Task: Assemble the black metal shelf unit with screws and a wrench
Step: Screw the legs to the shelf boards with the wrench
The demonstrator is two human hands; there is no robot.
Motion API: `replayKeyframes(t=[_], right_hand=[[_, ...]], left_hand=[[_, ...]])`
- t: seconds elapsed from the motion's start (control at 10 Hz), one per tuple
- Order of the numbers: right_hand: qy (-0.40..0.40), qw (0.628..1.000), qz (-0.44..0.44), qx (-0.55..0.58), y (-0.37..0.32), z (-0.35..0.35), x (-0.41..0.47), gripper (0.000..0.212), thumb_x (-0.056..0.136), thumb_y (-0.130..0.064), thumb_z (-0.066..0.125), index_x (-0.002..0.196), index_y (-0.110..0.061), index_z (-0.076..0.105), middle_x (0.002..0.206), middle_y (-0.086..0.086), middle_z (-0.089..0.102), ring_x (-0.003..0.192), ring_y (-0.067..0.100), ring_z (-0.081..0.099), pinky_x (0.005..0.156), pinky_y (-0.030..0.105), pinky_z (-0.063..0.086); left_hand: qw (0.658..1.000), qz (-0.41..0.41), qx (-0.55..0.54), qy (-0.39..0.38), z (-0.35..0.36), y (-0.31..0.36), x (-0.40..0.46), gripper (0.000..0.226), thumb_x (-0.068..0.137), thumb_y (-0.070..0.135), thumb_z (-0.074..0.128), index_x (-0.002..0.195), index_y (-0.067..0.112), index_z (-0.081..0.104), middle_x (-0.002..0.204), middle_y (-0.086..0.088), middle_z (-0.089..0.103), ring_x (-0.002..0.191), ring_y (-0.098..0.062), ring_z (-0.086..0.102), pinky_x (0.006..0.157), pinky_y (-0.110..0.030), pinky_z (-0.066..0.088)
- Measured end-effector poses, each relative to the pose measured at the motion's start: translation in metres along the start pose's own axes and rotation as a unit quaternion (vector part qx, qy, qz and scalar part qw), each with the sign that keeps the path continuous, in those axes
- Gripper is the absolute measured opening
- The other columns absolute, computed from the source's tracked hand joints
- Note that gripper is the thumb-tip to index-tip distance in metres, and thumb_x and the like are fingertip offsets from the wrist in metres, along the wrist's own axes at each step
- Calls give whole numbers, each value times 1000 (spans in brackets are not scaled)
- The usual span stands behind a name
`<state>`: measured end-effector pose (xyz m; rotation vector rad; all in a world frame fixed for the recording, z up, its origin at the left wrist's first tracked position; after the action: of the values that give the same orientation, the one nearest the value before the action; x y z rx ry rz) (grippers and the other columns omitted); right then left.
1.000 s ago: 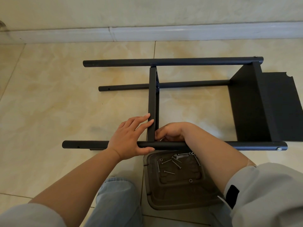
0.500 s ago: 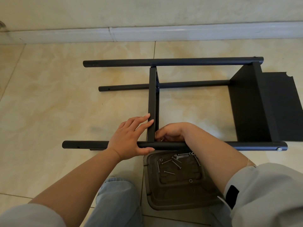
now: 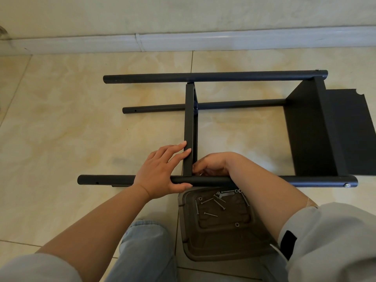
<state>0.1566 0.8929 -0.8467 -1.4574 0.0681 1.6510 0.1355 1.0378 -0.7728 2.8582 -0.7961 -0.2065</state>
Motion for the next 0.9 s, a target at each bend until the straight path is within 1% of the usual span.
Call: replayKeyframes(t=[0.1, 0.2, 0.3, 0.4, 0.5, 0.6, 0.7, 0.8, 0.9], right_hand=[[-11, 1000, -12, 0, -2, 2, -3, 21, 96, -24, 48, 108, -14, 62, 96, 5, 61, 86, 17, 59, 82, 30, 47], [-3, 1000, -13, -4, -2, 1, -3, 19, 95, -25, 50, 104, -13, 61, 94, 5, 62, 83, 17, 60, 84, 32, 47], [-5, 1000, -5, 0, -1, 1, -2, 24, 94, -26, 51, 110, -10, 60, 95, 7, 60, 83, 18, 59, 84, 33, 46], [-10, 1000, -25, 0, -4, 3, -4, 15, 96, -21, 48, 100, -17, 62, 94, 5, 60, 84, 17, 57, 83, 30, 45], [-5, 1000, -17, -3, -3, 2, -2, 18, 94, -24, 51, 103, -12, 60, 96, 7, 59, 84, 18, 57, 86, 33, 44], [-11, 1000, -18, 5, -4, 3, -4, 16, 95, -23, 49, 102, -12, 59, 93, 6, 58, 80, 16, 57, 81, 30, 45], [0, 1000, -18, -4, -4, 2, -6, 14, 96, -23, 49, 98, -16, 61, 88, 3, 61, 77, 14, 59, 76, 27, 47], [-5, 1000, -7, 2, -3, 2, -5, 16, 94, -25, 50, 98, -11, 58, 86, 4, 59, 74, 15, 58, 77, 29, 47], [-8, 1000, -23, 16, -5, 4, -7, 14, 96, -19, 47, 97, -16, 60, 89, 3, 60, 79, 14, 58, 75, 26, 46]], left_hand=[[1000, 1, -1, -1, 0, 0, 0, 83, 75, 75, 39, 143, 28, 28, 147, 2, 35, 125, -17, 33, 98, -41, 41], [1000, 3, 2, 4, -1, 1, 0, 83, 75, 75, 39, 143, 28, 28, 147, 2, 36, 125, -18, 34, 97, -41, 42], [1000, 4, 3, 4, -1, 0, 0, 83, 75, 75, 39, 143, 28, 28, 147, 2, 35, 125, -17, 34, 97, -41, 42], [1000, 2, 5, 2, 0, 0, 0, 83, 75, 76, 39, 143, 28, 28, 147, 2, 36, 125, -17, 33, 98, -41, 42], [1000, 1, 4, 2, 0, 1, 0, 83, 75, 76, 39, 143, 28, 28, 147, 2, 36, 125, -18, 34, 98, -41, 42], [1000, 3, 4, 4, -1, 1, 0, 83, 75, 75, 39, 142, 28, 29, 147, 2, 36, 124, -18, 36, 97, -41, 43], [1000, 3, 2, 4, -1, 1, 0, 83, 75, 75, 39, 142, 27, 31, 147, 2, 36, 124, -18, 36, 96, -41, 43], [1000, 3, 3, 4, -1, 1, 0, 83, 75, 75, 39, 142, 26, 32, 147, 2, 37, 124, -18, 35, 96, -41, 43], [1000, 3, 4, 6, -1, 1, 0, 83, 75, 75, 39, 142, 27, 32, 147, 2, 37, 124, -17, 35, 96, -41, 43]])
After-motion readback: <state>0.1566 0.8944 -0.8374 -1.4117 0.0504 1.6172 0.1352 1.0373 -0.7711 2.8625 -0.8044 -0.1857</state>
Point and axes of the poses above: each hand's wrist, its own x-axis towards the middle knuckle, its own z-axis out of the palm, y = z × x, the point moved 5 cm from there along x, towards the middle knuckle
